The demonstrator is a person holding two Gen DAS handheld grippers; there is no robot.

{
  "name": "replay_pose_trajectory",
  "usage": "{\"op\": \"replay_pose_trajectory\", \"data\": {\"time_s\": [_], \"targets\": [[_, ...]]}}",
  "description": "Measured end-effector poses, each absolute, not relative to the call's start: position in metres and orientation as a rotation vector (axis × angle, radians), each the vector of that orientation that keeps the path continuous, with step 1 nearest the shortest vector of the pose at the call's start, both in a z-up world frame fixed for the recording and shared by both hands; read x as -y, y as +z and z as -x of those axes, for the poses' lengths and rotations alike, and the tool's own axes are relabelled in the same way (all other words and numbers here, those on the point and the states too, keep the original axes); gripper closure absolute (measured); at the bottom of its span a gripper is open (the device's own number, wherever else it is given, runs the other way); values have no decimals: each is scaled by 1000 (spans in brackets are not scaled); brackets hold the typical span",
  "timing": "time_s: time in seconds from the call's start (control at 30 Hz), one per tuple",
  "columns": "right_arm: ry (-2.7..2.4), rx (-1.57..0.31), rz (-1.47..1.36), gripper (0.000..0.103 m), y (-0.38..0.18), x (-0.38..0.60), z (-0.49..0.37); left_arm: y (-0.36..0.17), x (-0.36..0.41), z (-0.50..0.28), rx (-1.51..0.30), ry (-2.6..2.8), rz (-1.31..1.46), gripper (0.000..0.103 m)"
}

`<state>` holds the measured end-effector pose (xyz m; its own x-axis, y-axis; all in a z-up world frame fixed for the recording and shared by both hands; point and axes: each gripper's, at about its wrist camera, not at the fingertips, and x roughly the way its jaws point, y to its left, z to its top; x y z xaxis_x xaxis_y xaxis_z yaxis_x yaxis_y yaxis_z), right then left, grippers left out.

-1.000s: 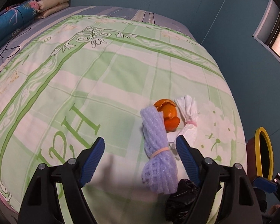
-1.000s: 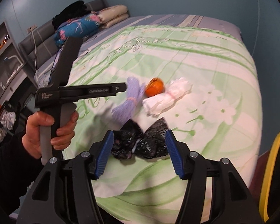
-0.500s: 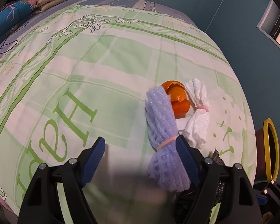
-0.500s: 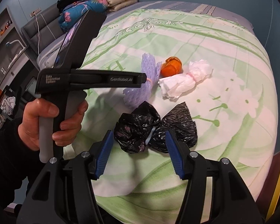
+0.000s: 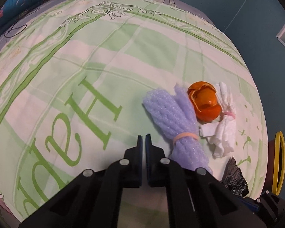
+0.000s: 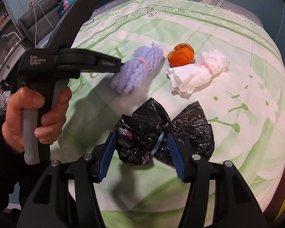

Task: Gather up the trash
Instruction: 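Grasp the lavender mesh net with the left tool while the right tool grasps the black bags, then lift and carry the mesh net and black bags over the yellow bin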

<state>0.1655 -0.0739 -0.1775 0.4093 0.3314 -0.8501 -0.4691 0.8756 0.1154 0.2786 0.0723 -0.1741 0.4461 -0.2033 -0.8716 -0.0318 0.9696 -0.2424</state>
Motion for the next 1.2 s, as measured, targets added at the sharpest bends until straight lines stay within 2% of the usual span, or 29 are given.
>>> {"op": "replay_pose_trajectory", "data": {"time_s": [0.07,0.33,0.43,0.5,0.57,0.73,0.9,1.2], "targets": [[507,-1037,146,59,-180,73,-169,-173,-71,-277,-1094,-107,224,101],[510,-1053,136,66,-185,72,-175,-170,-53,-276,-1087,-157,175,101],[513,-1046,131,77,-182,75,-173,-169,-46,-279,-1092,-165,158,101],[521,-1032,137,91,-178,75,-169,-169,-41,-280,-1095,-170,147,101],[526,-1021,132,95,-173,77,-165,-169,-34,-282,-1099,-162,130,101],[541,-998,103,97,-158,92,-153,-171,-20,-285,-1094,-154,85,102],[531,-958,49,97,-136,125,-136,-170,-27,-289,-1096,-159,153,103],[488,-878,-41,97,-105,174,-120,-140,-42,-268,-1026,-193,190,103]]}}
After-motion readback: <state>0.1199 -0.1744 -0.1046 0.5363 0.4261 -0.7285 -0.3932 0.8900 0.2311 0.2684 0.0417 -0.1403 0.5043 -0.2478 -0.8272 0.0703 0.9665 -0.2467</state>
